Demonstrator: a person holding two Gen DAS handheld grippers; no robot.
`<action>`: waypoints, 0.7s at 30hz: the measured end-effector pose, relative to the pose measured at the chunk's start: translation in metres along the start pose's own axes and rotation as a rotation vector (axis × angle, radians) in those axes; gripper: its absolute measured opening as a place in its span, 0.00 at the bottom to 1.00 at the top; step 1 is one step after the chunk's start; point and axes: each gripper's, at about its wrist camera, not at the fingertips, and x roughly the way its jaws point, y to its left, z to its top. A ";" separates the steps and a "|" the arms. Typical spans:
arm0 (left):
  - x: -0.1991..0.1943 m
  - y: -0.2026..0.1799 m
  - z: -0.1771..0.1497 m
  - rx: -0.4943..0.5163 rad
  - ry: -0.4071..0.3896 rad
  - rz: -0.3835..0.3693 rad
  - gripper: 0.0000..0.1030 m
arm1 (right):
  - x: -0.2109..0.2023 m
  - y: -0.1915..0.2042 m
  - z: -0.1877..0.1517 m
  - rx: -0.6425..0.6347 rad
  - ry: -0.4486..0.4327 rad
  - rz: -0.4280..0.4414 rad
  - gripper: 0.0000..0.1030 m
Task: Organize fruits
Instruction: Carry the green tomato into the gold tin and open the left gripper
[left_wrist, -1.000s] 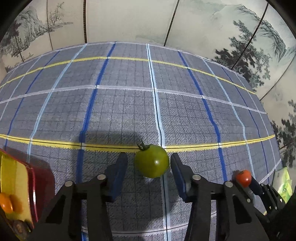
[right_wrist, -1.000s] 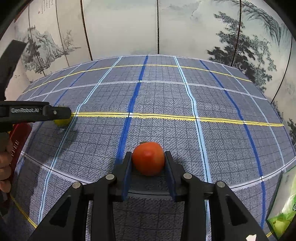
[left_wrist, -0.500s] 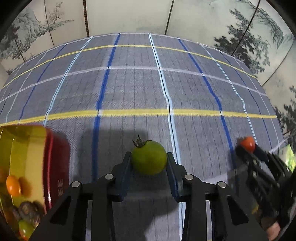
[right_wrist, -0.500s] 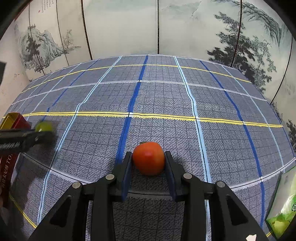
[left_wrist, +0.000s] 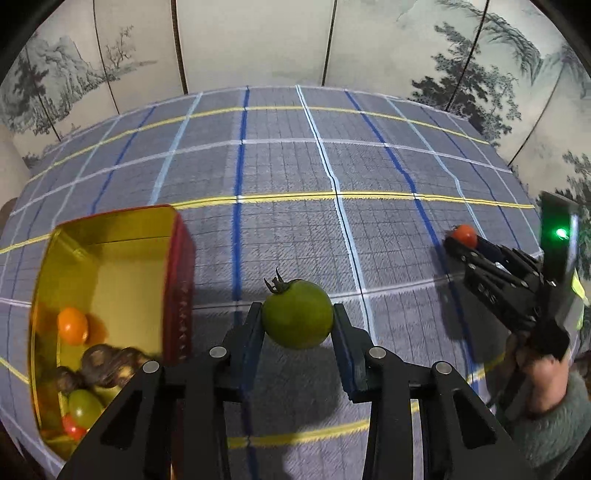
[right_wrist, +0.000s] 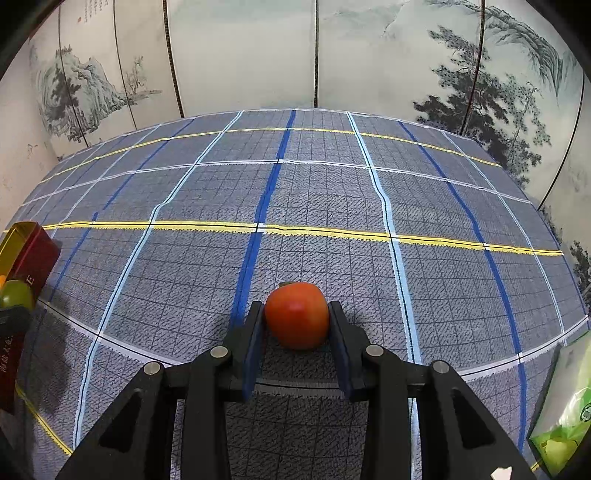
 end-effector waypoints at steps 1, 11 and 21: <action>-0.005 0.001 -0.002 0.004 -0.009 0.006 0.36 | 0.000 0.000 0.000 0.000 0.000 0.000 0.32; -0.044 0.026 -0.022 0.001 -0.067 0.054 0.36 | 0.000 0.000 0.000 -0.002 0.000 -0.003 0.32; -0.056 0.073 -0.046 -0.053 -0.065 0.131 0.36 | 0.000 0.001 0.000 -0.002 0.000 -0.003 0.32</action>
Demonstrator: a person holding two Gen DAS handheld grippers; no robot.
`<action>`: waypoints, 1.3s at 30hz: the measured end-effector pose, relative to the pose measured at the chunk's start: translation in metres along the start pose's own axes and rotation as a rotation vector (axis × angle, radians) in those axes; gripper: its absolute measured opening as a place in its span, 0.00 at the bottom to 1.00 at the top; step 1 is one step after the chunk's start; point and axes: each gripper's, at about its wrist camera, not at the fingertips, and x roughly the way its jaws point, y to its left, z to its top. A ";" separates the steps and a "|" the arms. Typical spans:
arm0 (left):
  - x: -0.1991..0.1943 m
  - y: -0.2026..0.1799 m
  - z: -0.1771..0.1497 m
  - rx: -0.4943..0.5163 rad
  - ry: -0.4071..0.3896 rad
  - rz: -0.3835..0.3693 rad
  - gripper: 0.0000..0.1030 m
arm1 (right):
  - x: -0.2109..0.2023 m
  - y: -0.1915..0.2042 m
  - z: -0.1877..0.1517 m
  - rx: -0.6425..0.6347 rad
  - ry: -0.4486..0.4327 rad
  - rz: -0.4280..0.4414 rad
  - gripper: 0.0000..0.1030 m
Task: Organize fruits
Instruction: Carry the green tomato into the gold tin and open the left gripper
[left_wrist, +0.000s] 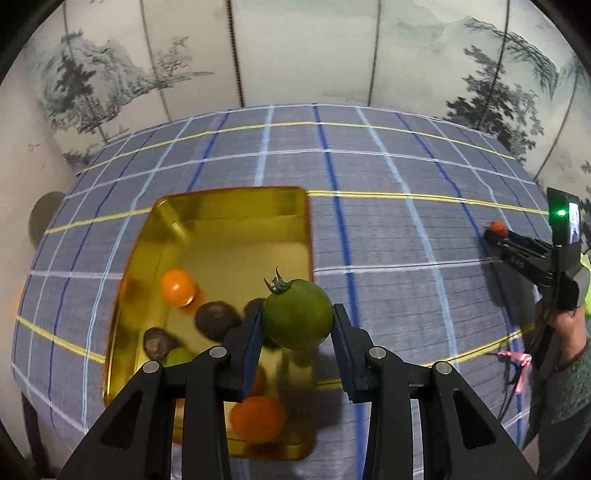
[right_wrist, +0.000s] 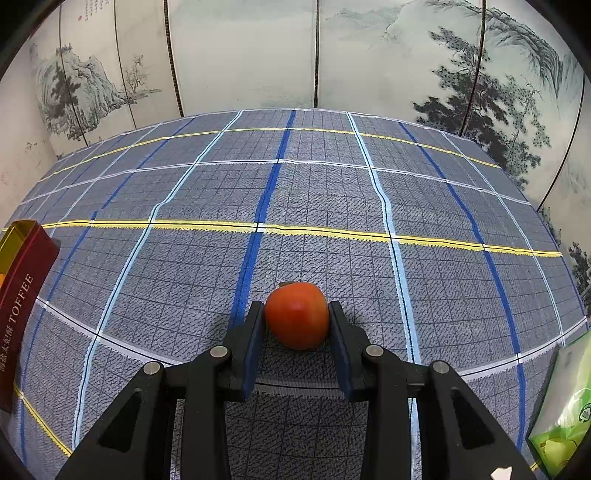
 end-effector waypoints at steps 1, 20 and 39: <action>0.000 0.004 -0.002 -0.005 0.002 0.006 0.36 | 0.000 0.000 0.000 0.000 0.000 0.000 0.32; 0.017 0.053 -0.024 -0.076 0.069 0.060 0.36 | 0.000 0.001 0.000 0.000 0.000 0.000 0.32; 0.025 0.058 -0.030 -0.052 0.079 0.073 0.37 | 0.000 0.001 0.000 0.000 0.000 0.001 0.32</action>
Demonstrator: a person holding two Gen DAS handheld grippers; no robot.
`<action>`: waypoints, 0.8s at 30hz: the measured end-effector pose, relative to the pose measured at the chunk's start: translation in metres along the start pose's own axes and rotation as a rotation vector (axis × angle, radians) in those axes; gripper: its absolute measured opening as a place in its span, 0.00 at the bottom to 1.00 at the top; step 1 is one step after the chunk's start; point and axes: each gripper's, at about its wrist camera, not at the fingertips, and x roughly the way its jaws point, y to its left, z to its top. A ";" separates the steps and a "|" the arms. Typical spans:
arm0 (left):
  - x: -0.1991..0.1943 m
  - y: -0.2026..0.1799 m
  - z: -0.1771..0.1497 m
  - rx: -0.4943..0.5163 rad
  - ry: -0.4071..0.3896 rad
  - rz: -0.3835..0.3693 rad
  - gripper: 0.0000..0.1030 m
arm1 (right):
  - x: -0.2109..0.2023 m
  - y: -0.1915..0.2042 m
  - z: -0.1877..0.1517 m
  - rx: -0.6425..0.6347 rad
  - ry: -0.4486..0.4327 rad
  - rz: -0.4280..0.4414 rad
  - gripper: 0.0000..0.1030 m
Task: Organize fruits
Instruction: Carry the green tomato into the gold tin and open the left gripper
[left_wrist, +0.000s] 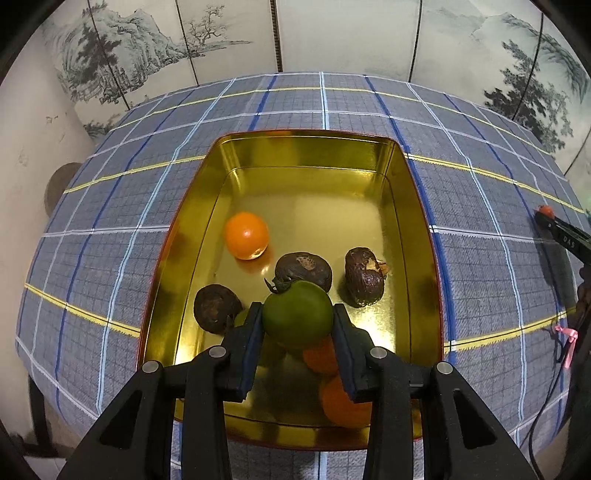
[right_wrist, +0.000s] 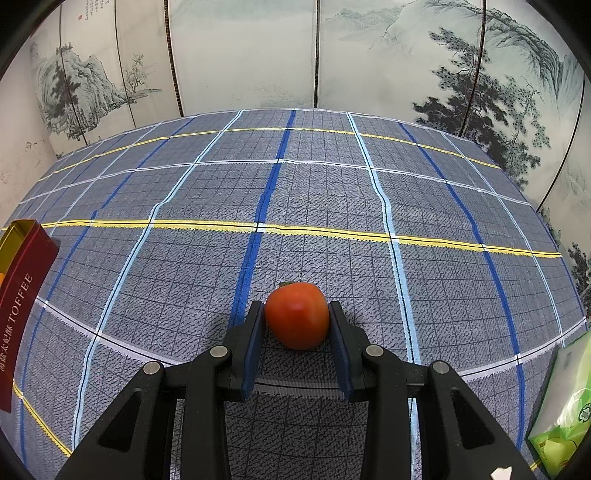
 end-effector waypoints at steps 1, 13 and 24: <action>0.000 0.000 0.000 0.001 0.001 0.001 0.37 | 0.000 0.000 0.000 0.000 0.000 0.000 0.32; 0.000 -0.002 0.000 0.009 -0.002 -0.001 0.38 | -0.002 -0.001 0.001 -0.001 0.001 -0.010 0.29; -0.003 0.003 -0.004 0.001 -0.017 -0.033 0.40 | -0.015 0.016 -0.007 -0.007 0.011 -0.007 0.29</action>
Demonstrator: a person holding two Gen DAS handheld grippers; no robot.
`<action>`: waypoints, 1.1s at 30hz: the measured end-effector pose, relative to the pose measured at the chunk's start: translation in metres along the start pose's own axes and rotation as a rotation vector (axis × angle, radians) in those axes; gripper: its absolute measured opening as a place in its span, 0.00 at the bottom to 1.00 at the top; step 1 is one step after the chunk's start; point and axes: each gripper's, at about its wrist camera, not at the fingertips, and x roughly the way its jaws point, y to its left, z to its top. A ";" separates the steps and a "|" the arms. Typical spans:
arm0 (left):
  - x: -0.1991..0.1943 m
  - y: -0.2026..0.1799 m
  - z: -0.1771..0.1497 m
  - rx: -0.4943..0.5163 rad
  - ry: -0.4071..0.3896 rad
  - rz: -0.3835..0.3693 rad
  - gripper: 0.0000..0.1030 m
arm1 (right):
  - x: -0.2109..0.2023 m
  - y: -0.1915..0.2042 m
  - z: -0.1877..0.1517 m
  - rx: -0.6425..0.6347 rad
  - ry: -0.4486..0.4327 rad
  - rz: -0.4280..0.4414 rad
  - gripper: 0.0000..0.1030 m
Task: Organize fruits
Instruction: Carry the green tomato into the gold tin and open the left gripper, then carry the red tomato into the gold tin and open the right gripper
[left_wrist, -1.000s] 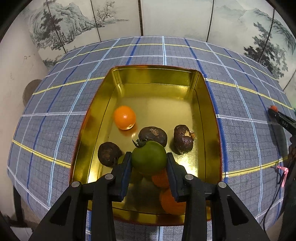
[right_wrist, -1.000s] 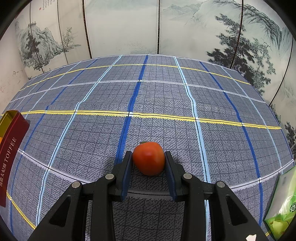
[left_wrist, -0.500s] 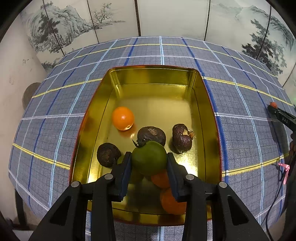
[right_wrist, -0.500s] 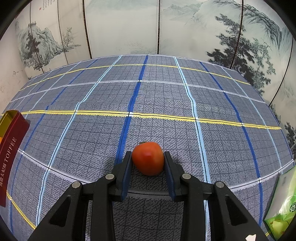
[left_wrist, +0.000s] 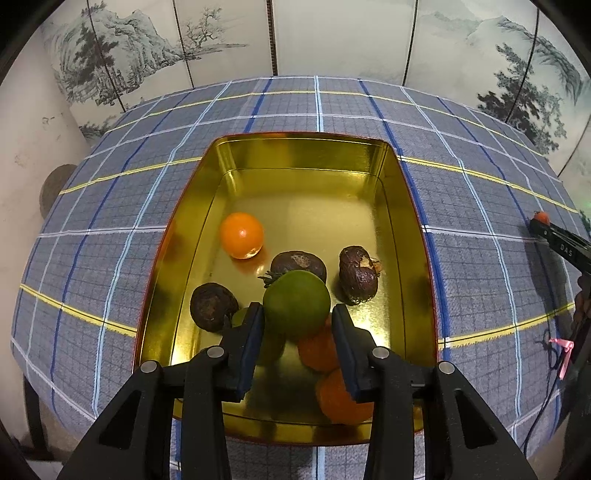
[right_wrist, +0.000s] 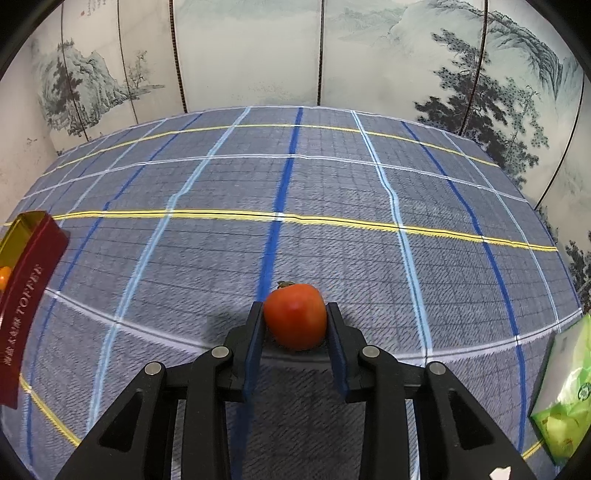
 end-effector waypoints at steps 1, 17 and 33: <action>0.000 0.000 -0.001 0.000 -0.001 -0.005 0.41 | -0.004 0.003 0.000 0.000 -0.003 0.007 0.29; -0.011 0.003 -0.008 -0.002 -0.050 -0.063 0.53 | -0.065 0.088 -0.001 -0.111 -0.082 0.178 0.29; -0.046 0.023 -0.012 -0.027 -0.134 -0.101 0.63 | -0.092 0.171 -0.013 -0.255 -0.089 0.323 0.29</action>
